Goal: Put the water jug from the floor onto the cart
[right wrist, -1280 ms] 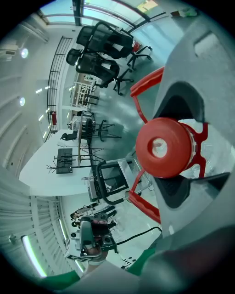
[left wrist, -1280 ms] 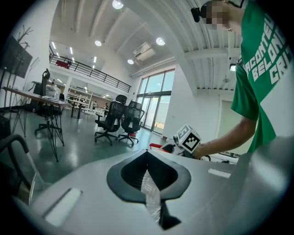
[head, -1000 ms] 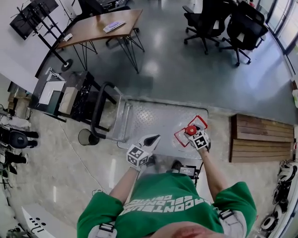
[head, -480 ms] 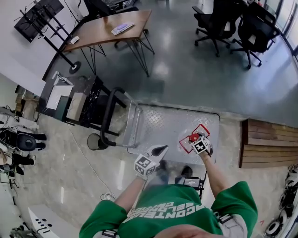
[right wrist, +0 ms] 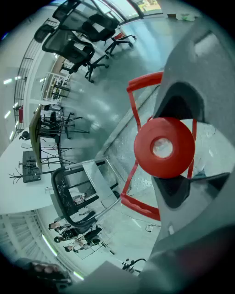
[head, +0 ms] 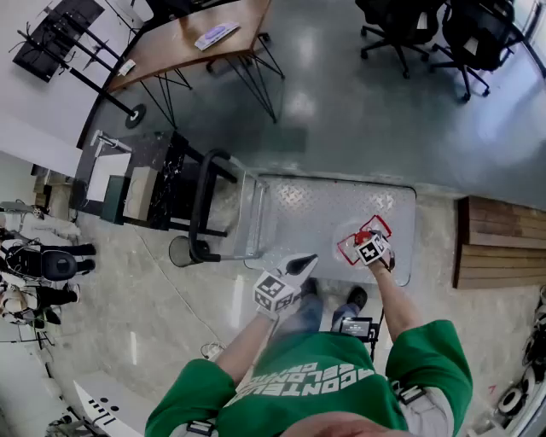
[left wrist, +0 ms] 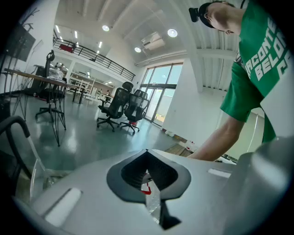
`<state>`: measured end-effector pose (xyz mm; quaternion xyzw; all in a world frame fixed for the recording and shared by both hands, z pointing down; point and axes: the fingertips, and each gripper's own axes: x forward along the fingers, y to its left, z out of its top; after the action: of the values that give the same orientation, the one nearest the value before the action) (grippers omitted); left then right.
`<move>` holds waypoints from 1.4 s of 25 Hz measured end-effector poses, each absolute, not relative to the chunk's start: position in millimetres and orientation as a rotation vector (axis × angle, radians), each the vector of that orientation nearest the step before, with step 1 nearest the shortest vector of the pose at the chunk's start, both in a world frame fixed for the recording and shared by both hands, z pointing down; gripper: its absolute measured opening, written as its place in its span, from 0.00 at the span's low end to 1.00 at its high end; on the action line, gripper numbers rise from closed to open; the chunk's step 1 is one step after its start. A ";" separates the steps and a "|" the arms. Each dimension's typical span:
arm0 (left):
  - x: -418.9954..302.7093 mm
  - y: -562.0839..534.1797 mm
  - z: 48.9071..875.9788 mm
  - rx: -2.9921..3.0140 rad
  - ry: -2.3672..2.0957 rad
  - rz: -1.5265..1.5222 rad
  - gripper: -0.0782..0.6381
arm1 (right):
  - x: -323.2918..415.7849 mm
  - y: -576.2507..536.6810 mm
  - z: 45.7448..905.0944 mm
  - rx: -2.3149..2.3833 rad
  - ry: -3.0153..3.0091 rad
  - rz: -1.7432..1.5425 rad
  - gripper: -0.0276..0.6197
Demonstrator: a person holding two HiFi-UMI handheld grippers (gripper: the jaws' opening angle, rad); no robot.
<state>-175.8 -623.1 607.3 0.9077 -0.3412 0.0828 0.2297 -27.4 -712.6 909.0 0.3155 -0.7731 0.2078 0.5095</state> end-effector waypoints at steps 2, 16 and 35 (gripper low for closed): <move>-176.2 -632.3 609.3 2.511 -0.929 0.238 0.13 | -27.8 -725.2 913.8 0.778 -1.848 0.502 0.51; -184.9 -617.4 649.2 2.446 -0.852 0.291 0.13 | -43.5 -715.1 952.1 0.794 -1.845 0.535 0.51; -166.9 -601.5 631.3 2.507 -0.810 0.292 0.13 | -36.3 -694.0 944.7 0.804 -1.824 0.556 0.51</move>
<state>-166.9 -601.5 631.3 0.9174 -0.2964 0.1068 0.2433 -36.3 -694.0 944.7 0.3340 -0.7578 0.2310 0.5107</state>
